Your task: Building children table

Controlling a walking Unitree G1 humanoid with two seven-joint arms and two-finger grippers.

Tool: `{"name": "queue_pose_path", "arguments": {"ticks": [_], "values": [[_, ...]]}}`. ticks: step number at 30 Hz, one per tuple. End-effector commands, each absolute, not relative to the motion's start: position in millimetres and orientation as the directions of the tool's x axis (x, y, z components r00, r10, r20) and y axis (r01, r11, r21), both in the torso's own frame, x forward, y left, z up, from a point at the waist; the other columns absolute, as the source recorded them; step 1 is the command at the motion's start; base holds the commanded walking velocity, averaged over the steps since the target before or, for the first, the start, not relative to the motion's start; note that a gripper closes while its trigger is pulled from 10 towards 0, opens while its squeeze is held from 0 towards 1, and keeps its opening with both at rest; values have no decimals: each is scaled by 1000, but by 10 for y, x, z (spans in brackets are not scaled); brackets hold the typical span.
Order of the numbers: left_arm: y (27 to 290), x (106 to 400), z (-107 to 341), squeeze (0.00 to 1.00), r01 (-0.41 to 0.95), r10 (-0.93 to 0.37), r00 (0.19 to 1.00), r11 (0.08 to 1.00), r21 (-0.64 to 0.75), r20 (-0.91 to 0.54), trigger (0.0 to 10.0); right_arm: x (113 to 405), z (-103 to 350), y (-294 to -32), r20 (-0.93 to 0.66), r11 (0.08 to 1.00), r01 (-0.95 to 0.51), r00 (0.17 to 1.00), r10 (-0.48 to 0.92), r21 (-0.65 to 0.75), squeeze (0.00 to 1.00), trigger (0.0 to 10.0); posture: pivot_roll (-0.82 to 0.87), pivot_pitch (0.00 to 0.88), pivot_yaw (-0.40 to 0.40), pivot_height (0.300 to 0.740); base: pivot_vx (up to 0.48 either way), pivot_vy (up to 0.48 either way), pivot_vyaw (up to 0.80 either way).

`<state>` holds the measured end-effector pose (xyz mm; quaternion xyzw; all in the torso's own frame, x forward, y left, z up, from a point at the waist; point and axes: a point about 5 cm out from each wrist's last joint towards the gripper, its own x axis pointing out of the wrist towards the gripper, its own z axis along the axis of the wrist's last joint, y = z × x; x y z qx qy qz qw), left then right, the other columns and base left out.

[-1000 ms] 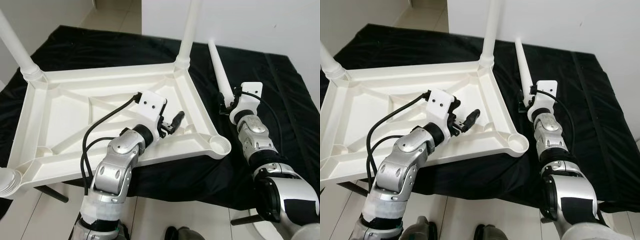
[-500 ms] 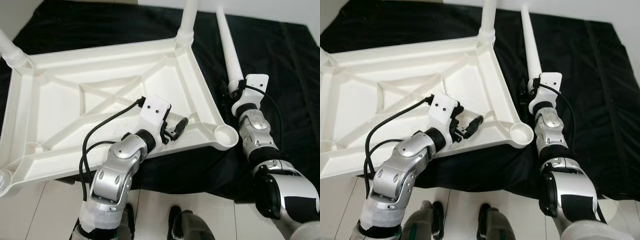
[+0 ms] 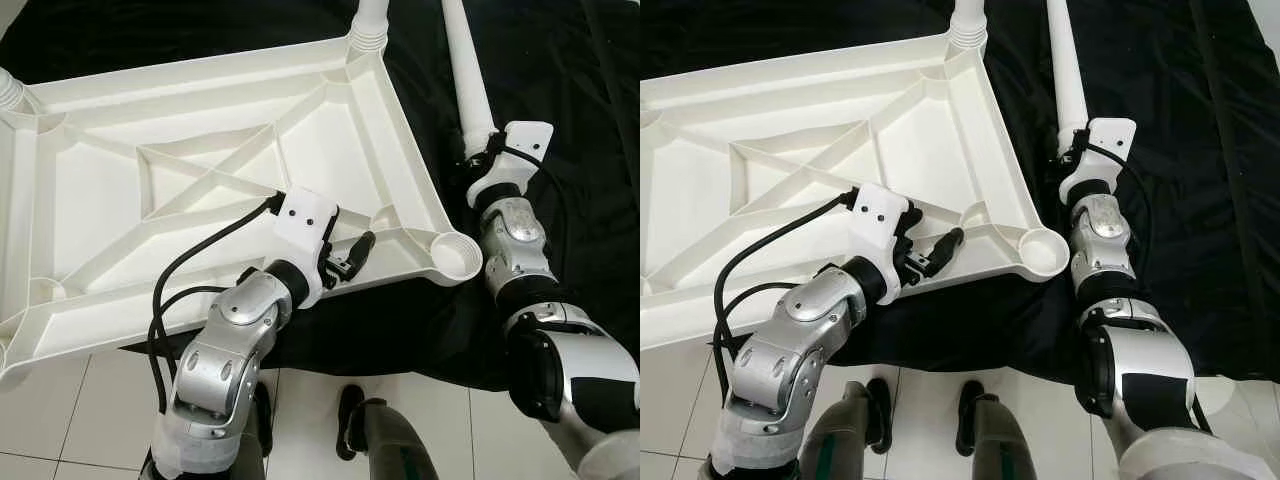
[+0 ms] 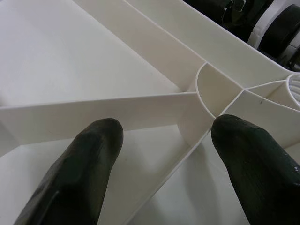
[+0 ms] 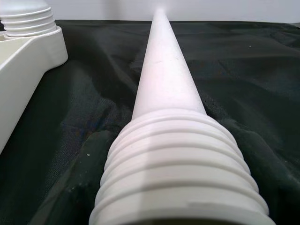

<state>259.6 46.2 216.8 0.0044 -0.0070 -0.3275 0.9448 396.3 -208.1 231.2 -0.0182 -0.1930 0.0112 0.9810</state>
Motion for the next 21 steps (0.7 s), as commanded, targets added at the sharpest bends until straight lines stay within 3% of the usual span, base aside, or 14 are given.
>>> {"name": "queue_pose_path", "arguments": {"ticks": [1,10,11,21], "values": [[490,2592,2014,0,604,-604,794,797,-18,-68,10000,3956,2118,-2051,312,999,-27,949,31,-18,0,0,207,374,14,740,0,0,0],[513,2635,2037,0,587,-587,808,809,-9,-58,10000,3922,2044,-2077,299,999,-41,953,46,-25,0,0,201,346,-1,740,0,0,0],[521,2661,2064,0,584,-583,811,812,-9,-43,10000,3852,2030,-2161,345,1000,20,939,-12,-18,0,10000,193,318,0,740,0,0,0],[559,2784,2059,0,582,-581,813,813,30,-37,10000,3668,2268,-2146,559,997,71,828,-48,-20,0,10000,169,242,4,740,0,0,0]]}}
